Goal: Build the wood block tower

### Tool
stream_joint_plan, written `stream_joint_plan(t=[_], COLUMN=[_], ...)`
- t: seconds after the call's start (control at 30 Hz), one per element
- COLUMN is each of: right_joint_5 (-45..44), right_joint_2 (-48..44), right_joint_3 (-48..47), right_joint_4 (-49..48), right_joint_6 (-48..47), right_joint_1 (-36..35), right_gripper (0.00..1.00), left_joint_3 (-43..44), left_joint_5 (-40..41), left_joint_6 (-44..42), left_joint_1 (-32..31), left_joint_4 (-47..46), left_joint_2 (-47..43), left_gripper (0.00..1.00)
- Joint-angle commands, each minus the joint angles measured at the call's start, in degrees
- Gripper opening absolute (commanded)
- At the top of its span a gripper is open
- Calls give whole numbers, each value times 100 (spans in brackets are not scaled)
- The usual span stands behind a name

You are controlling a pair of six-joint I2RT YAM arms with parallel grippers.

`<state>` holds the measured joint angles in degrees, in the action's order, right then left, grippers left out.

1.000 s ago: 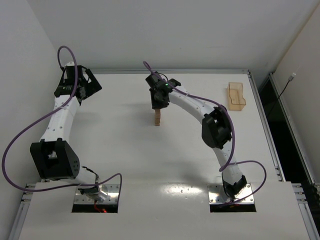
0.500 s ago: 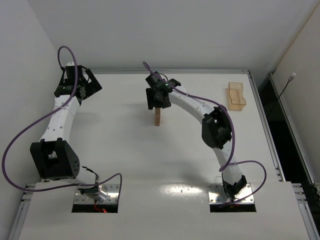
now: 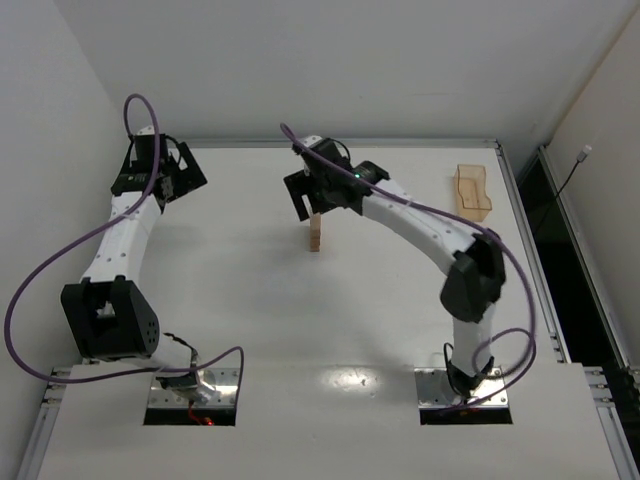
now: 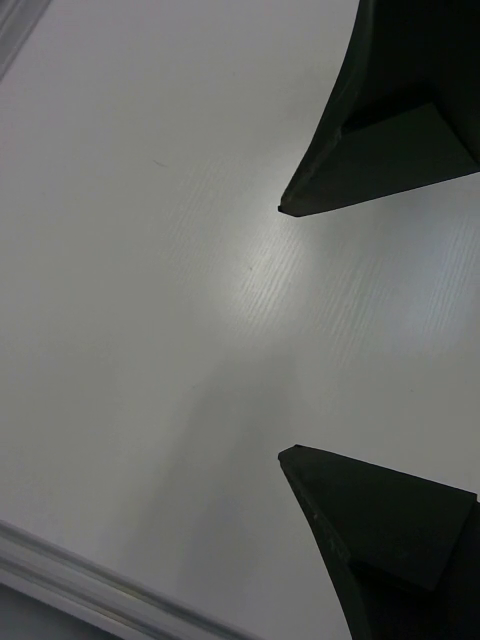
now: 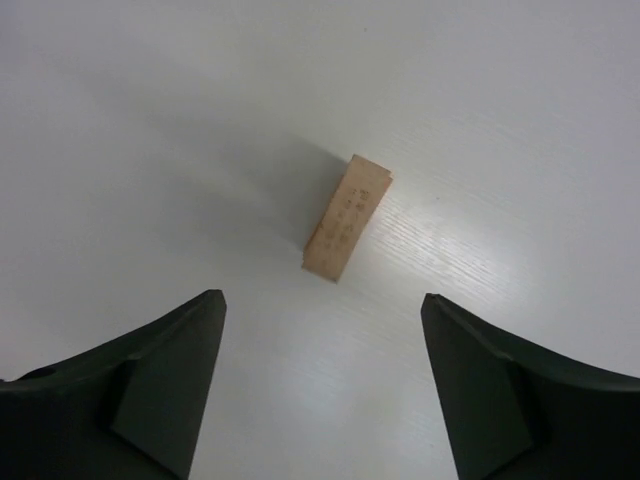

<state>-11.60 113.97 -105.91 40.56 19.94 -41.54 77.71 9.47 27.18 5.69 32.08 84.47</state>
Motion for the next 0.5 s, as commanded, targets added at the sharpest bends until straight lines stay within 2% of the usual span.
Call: stream_joint_plan(t=[0.0, 0.1, 0.23, 0.33, 0.47], right_joint_5=[-412, -834, -521, -125, -71], right_joint_2=[-1270, -1895, -2432, -2836, -3030], right_joint_3=[727, 1667, 3247, 3978, 4157], right_joint_4=[-732, -865, -1259, -1523, -1577], right_joint_6=[-982, -1581, -1861, -1968, -2091], right_joint_1=[22, 224, 1075, 1646, 1973], right_gripper=[80, 85, 85, 85, 85], left_joint_3=[-281, -650, -1161, -1459, -1707], left_joint_5=[-192, -253, 11, 125, 125], left_joint_6=[-406, -670, -916, -1056, -1179], left_joint_1=[-156, -296, -551, -604, -780], left_joint_4=[-184, -394, -667, -799, -1019], left_joint_2=[-246, -299, -352, -404, -457], left_gripper=[99, 99, 99, 99, 99])
